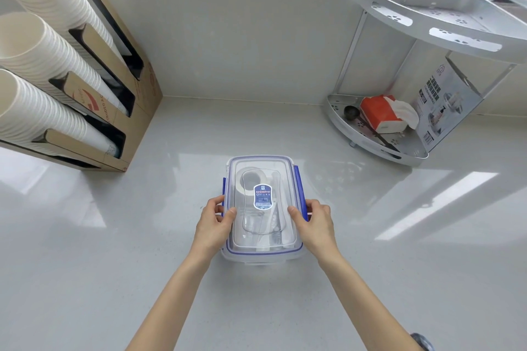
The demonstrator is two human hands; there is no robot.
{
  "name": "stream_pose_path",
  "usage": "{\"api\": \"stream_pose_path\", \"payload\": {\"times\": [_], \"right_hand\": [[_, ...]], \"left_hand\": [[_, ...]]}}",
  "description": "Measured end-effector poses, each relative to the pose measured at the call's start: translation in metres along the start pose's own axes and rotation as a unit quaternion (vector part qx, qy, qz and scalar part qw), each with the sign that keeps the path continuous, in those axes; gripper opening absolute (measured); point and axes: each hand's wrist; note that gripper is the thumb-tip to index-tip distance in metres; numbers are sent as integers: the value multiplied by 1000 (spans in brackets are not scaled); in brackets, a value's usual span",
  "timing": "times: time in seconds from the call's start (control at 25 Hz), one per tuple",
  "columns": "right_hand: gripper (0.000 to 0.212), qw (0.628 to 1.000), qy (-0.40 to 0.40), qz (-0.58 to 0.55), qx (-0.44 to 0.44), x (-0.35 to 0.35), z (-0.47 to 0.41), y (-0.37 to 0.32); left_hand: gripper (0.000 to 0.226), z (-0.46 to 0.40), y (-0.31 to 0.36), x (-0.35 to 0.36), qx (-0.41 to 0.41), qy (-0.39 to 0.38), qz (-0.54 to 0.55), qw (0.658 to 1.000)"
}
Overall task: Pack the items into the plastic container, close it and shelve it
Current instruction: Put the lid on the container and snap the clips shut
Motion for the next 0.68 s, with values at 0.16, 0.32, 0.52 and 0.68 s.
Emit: {"api": "stream_pose_path", "payload": {"times": [0.16, 0.32, 0.52, 0.68], "right_hand": [[31, 995, 32, 76, -55, 5, 3, 0], [31, 991, 43, 107, -68, 7, 3, 0], [30, 992, 32, 97, -72, 6, 3, 0], [32, 993, 29, 92, -70, 5, 2, 1]], "left_hand": [[38, 0, 0, -2, 6, 0, -2, 1000], [40, 2, 0, -3, -8, -11, 6, 1000], [39, 3, -1, -7, -55, -46, 63, 995], [48, 4, -2, -5, -82, -33, 101, 991]]}}
Point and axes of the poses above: each hand's wrist, its own z-axis away from the middle knuckle, its own x-axis out of the palm, y = z × x, and after that the axes turned 2 degrees about -z, right-handed
